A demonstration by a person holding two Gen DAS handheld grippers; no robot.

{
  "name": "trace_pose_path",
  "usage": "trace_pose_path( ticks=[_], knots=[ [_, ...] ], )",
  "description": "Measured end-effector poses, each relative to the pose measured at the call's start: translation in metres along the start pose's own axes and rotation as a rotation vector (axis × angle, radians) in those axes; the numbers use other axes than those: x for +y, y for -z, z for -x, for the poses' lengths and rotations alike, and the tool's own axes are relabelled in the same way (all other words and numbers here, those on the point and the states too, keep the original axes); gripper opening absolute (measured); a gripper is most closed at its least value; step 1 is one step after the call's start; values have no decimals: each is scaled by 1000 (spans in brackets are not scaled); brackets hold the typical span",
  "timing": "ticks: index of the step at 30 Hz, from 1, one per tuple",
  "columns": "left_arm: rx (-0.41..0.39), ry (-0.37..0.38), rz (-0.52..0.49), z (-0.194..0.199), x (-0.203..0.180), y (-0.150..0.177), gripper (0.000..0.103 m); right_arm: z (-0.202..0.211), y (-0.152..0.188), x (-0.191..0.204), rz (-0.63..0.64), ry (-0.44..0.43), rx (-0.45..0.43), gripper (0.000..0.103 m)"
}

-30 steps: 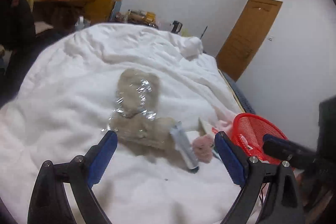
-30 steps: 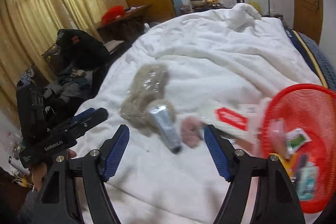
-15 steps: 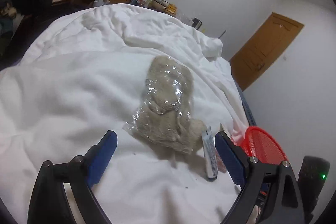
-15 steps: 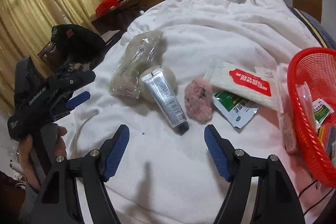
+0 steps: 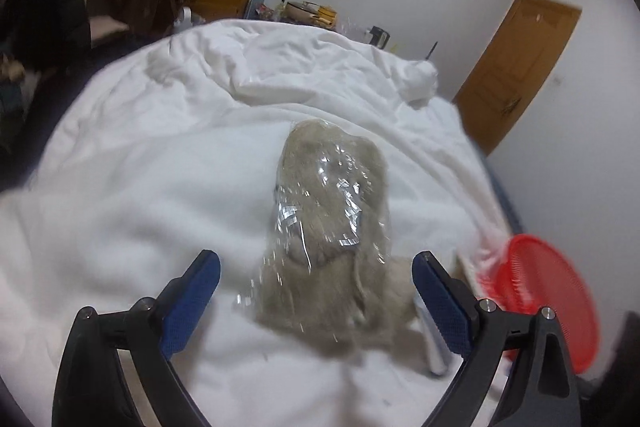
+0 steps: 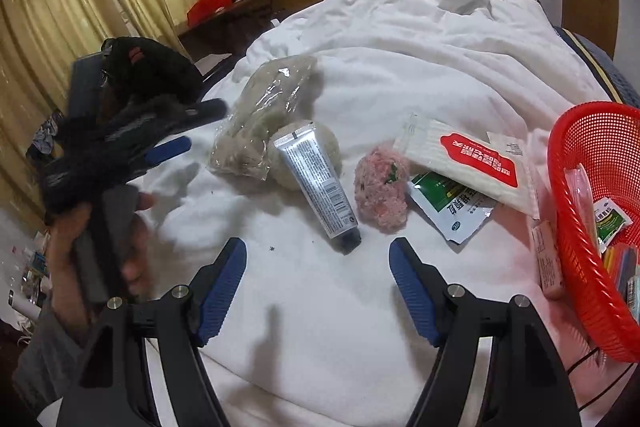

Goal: Organize soft objects
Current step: 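Grasp the clear bag with beige plush using the left gripper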

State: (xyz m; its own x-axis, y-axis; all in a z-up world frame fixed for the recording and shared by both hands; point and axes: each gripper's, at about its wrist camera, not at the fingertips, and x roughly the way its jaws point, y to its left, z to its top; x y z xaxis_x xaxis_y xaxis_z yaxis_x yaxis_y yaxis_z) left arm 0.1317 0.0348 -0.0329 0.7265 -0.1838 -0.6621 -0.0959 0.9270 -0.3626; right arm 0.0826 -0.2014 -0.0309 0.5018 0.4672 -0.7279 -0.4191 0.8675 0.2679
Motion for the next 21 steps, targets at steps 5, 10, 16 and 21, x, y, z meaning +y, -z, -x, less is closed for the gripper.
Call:
trace_pose_path(
  ticks=[5, 10, 16, 21],
  knots=[
    [108, 48, 10, -30, -8, 4, 98, -1, 1, -3, -14, -3, -2, 73],
    [121, -1, -17, -40, -11, 9, 84, -6, 5, -2, -5, -2, 12, 73],
    [109, 67, 18, -23, 5, 21, 27, -4, 7, 0, 10, 0, 8, 73],
    [72, 136, 73, 0, 18, 30, 24, 0, 5, -3, 4, -19, 9, 73]
  ],
)
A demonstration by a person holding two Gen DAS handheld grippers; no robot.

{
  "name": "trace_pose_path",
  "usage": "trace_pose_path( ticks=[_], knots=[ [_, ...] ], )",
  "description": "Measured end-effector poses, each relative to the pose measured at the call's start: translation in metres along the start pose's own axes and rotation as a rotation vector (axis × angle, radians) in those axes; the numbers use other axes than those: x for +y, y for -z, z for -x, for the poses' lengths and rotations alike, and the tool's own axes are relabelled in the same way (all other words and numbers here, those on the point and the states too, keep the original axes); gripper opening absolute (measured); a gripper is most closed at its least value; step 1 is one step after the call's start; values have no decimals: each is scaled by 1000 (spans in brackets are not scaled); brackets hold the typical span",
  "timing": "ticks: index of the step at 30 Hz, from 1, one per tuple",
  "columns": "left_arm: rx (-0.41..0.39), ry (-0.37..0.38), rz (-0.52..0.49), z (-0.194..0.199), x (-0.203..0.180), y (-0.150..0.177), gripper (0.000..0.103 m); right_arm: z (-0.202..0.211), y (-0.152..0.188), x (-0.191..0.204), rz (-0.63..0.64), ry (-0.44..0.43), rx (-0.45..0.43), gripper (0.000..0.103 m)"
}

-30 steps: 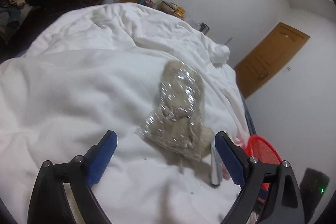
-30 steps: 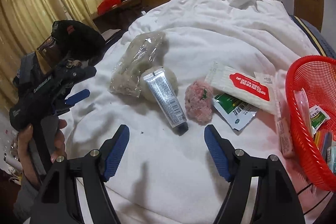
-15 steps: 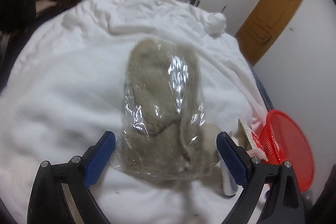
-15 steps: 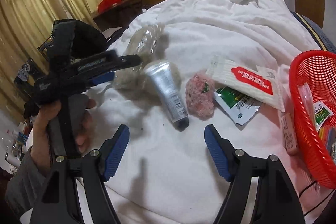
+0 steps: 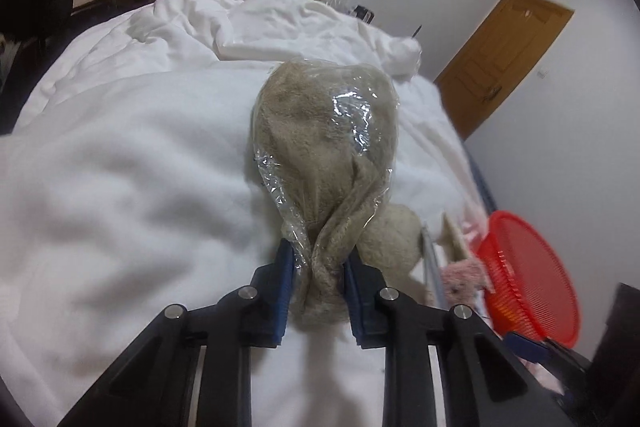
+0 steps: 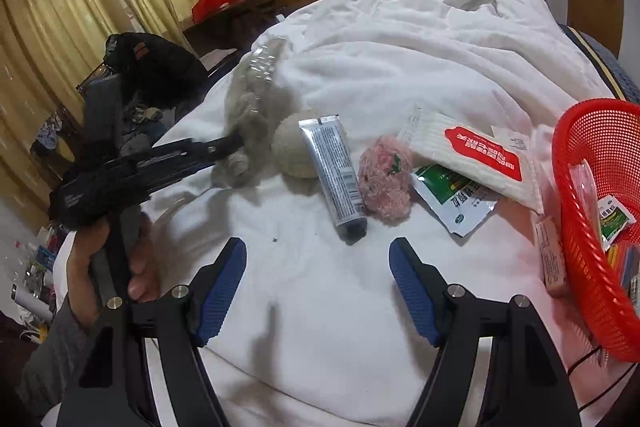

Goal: Organize soft objects
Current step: 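Grasp the clear bag with beige plush using the left gripper, then grasp the silver tube with the right gripper while the left holds the bag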

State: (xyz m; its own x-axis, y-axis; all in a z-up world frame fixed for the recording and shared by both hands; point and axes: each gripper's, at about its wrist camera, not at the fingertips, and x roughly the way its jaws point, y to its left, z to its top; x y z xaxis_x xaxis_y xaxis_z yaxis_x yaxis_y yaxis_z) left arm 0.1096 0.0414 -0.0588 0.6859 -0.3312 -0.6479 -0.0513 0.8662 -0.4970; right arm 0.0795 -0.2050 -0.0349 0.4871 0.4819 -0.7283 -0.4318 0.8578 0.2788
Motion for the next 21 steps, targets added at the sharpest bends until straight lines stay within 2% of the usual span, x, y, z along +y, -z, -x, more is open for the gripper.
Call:
trace_pose_path(
  ticks=[4, 9, 13, 15, 17, 21],
  knots=[
    [-9, 60, 49, 21, 6, 5, 24, 1, -11, 4, 34, 7, 23, 73],
    [-15, 111, 72, 40, 8, 17, 24, -17, -35, 20, 152, 64, 139, 73],
    [-19, 128, 88, 39, 12, 26, 24, -39, -54, 37, 221, 118, 181, 61],
    [-26, 122, 100, 34, 16, 34, 24, -49, -61, 37, 208, 156, 153, 57],
    [-10, 127, 112, 27, 21, 41, 24, -60, -61, 27, 142, 125, 123, 45],
    [-10, 132, 116, 25, 22, 43, 24, -78, -50, 11, 54, 92, 144, 43]
  ],
)
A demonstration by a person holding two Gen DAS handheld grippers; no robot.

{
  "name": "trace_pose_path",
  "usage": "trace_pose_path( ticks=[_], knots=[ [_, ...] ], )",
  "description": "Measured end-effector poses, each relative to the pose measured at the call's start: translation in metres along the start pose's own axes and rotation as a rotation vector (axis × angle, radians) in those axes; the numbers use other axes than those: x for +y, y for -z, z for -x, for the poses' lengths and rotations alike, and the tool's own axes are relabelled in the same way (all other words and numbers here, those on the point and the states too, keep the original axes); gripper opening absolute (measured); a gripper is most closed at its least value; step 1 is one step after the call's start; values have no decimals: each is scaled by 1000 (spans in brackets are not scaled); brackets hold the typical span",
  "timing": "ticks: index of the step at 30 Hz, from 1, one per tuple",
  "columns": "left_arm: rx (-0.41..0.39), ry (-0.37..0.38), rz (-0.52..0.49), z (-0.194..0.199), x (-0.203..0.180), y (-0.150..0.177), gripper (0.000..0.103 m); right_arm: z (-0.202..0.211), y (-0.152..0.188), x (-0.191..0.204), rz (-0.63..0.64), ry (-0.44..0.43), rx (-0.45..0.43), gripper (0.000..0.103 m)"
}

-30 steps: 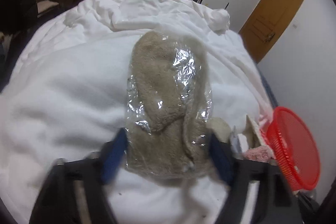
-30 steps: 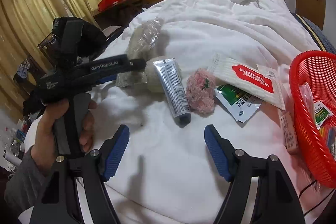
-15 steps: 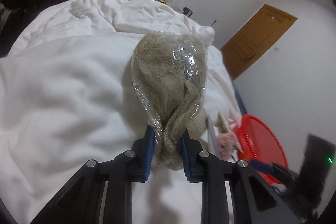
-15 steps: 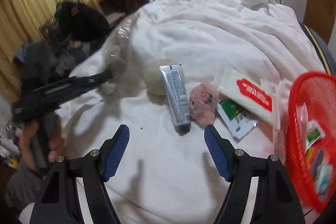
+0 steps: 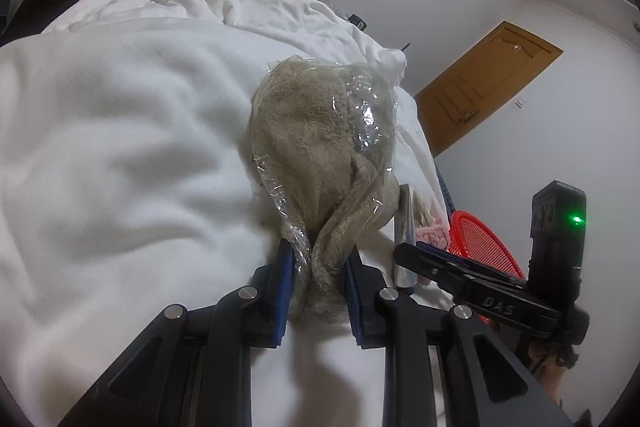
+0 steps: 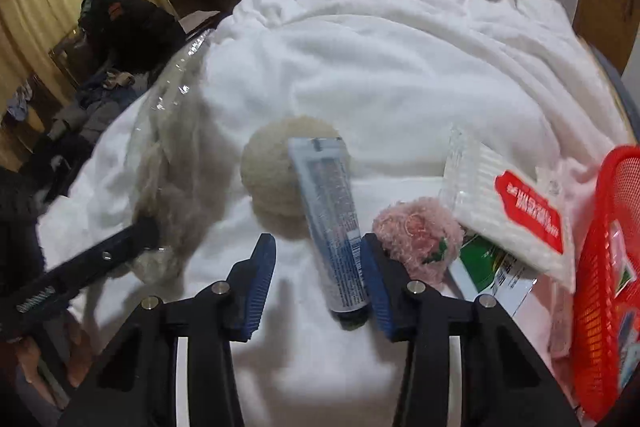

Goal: Organize soft objects
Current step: 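Grasp the silver tube with the right gripper while the left holds the bag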

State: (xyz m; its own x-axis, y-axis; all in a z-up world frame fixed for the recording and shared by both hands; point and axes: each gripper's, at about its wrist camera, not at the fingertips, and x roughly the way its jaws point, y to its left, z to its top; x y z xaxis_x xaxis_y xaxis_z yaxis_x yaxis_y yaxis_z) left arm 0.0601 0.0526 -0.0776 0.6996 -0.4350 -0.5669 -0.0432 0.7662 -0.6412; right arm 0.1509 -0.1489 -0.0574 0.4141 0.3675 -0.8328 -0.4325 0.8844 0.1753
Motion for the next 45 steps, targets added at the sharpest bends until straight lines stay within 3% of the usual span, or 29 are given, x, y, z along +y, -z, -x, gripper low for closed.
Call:
trace_pose_path(
  ticks=[5, 8, 16, 19, 26, 36, 45],
  knots=[
    [-7, -19, -30, 1, -5, 2, 24, -10, -3, 10, 59, 99, -4, 43],
    [-7, -20, -30, 0, -5, 2, 24, -21, -1, 9, 61, 120, 6, 22],
    [-5, -43, -55, -1, -10, 3, 24, -2, 15, -7, -5, 27, -23, 21],
    [-5, -43, -53, -1, -10, 4, 24, -5, 18, 0, 16, 75, -13, 26],
    [-9, -42, -52, -2, -11, 3, 24, -15, 21, 6, 41, 131, 17, 22],
    [-69, -29, -97, 16, -23, 2, 24, 56, 32, 4, 26, 65, -68, 21],
    [-46, 67, -149, 28, -61, 3, 24, 154, 66, -32, -17, 5, -214, 21]
  ],
)
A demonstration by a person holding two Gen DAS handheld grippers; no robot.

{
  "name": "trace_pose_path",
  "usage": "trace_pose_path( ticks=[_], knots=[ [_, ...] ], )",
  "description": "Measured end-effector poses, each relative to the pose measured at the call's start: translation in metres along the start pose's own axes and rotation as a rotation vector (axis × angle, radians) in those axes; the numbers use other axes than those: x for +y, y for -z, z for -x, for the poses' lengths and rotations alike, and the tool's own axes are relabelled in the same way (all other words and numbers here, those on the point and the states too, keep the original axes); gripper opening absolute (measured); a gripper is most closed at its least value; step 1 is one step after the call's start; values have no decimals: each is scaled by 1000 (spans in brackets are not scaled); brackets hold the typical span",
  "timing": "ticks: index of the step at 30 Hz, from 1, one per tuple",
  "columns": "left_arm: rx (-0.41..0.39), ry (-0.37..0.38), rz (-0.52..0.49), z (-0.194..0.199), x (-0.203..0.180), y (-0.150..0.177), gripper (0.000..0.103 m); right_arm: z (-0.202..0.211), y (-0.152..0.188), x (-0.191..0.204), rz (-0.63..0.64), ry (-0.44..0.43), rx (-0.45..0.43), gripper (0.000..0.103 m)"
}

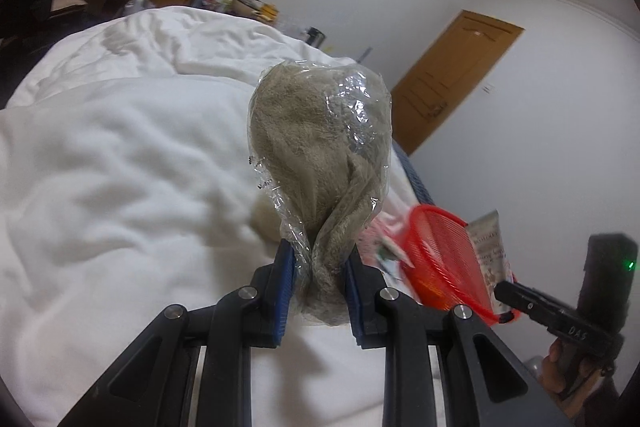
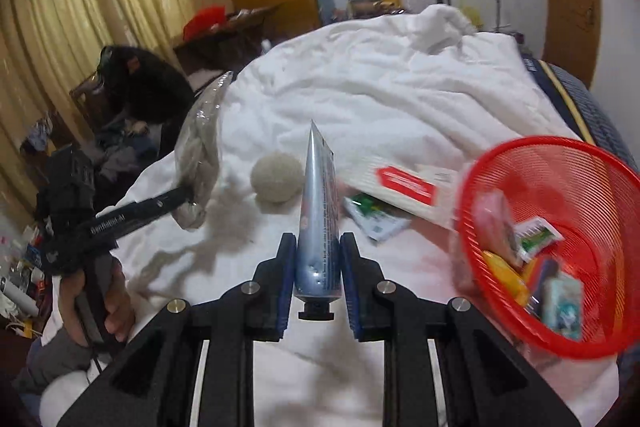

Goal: Organize soft objects
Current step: 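Grasp the silver tube with the right gripper while the left holds the bag, then carry the bag and tube over the red basket and open both grippers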

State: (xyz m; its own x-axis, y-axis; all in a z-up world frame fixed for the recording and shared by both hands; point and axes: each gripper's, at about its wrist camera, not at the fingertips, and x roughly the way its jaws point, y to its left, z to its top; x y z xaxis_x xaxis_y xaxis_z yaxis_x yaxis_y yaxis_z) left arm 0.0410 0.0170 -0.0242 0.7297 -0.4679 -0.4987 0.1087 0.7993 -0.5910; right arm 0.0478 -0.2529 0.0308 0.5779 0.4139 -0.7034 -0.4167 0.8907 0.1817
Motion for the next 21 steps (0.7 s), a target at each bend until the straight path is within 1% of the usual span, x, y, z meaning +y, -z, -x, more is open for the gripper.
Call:
trace_pose_path(
  ticks=[3, 5, 7, 11, 12, 14, 16, 18, 21],
  knots=[
    [34, 28, -43, -5, -21, 5, 24, 23, 20, -20, -38, 8, -39, 21],
    [48, 30, -93, -8, -38, 6, 24, 31, 30, -38, -95, 9, -64, 21],
    [62, 35, -126, -11, -50, 5, 24, 33, 31, -57, -149, -10, -68, 21],
    [127, 51, -192, -24, -80, 0, 24, 46, 25, -88, -207, 11, -96, 21],
    [149, 52, -209, -29, -89, 0, 24, 53, 24, -96, -211, 21, -105, 21],
    [206, 66, -213, -43, -105, -3, 24, 67, 28, -115, -215, 88, -131, 22],
    [227, 73, -232, -51, -119, -6, 24, 76, 33, -134, -257, 96, -152, 22],
    [241, 91, -269, -61, -144, -8, 24, 83, 37, -156, -321, 105, -181, 22],
    [265, 119, -276, -76, -172, -9, 24, 84, 38, -180, -374, 127, -200, 22]
  ],
)
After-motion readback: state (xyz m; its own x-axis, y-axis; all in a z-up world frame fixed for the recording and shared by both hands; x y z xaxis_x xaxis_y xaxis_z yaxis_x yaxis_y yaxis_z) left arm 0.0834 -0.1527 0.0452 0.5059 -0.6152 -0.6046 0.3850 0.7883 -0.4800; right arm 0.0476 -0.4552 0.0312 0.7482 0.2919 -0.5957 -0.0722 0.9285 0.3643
